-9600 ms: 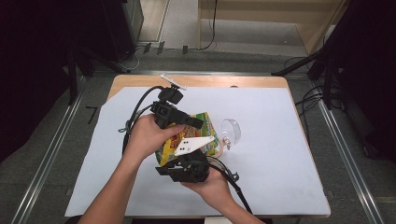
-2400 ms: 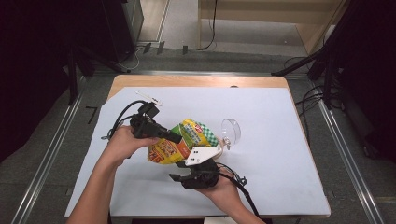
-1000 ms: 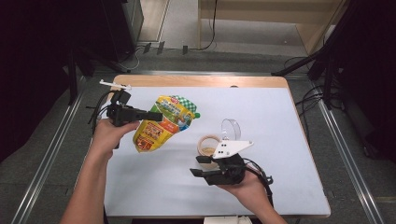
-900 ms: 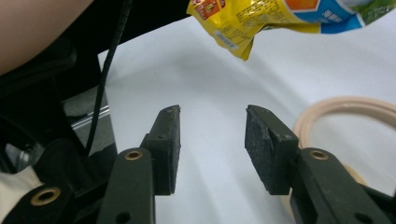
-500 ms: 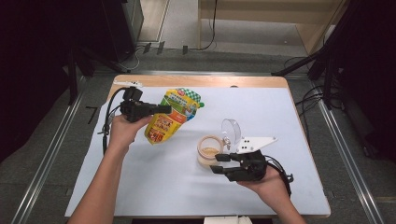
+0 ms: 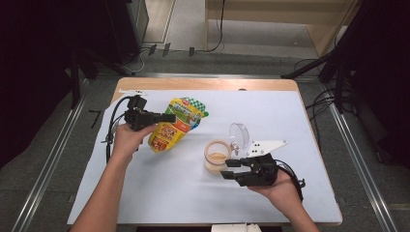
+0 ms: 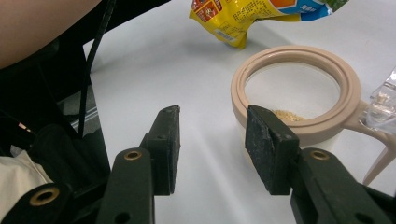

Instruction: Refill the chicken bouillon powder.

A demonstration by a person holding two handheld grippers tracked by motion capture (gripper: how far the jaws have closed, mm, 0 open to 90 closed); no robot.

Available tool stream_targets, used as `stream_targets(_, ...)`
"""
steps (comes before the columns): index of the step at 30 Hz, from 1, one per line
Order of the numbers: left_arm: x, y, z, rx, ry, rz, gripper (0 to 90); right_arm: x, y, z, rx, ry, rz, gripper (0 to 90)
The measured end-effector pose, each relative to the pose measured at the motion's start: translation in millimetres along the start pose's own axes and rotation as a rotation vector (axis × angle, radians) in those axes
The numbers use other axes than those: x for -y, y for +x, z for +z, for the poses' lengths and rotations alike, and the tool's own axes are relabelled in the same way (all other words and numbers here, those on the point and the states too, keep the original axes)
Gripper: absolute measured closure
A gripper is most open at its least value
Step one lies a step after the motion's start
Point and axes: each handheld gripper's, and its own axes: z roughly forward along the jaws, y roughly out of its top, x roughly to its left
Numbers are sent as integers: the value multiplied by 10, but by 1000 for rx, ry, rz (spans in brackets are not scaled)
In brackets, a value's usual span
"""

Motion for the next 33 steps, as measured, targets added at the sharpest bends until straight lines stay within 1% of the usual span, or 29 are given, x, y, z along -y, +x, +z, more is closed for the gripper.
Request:
stream_targets(3, 27, -14, -50, -6, 8, 7, 887, 3, 3, -13, 5, 2, -3, 565)
stream_targets(6, 86, -11, -126, -2, 2, -2, 881, 9, 9, -34, 12, 7, -7, 560)
stream_targets(10, 201, 12, -259, 1, -12, -27, 872, 42, 2, -51, 25, 13, -20, 557)
stream_targets(14, 278, 46, -363, -11, -25, -48, 862, 69, -4, -79, 26, 24, -7, 557)
stream_targets(16, 323, 60, -403, -7, -32, -54, 854, 77, -6, -83, 30, 30, -13, 557)
stream_targets(19, 386, 64, -460, -9, -34, -53, 845, 85, -8, -81, 32, 47, -18, 551)
stream_targets(20, 406, 62, -482, -11, -32, -44, 844, 85, -10, -76, 32, 50, -19, 549)
stream_targets(22, 449, 60, -513, -9, -35, -42, 838, 83, -14, -61, 28, 54, -22, 548)
stream_targets(24, 496, 63, -540, -6, -34, -51, 819, 82, -19, -45, 20, 58, -25, 546)
stream_targets(26, 540, 58, -566, -13, -25, -57, 809, 86, -20, -28, 15, 58, -20, 545)
stream_targets(30, 604, 53, -613, -1, -33, -56, 789, 95, -37, 17, 9, 59, -14, 543)
stream_targets(33, 604, 46, -634, 12, -39, -46, 754, 101, -50, 43, 6, 64, -11, 539)
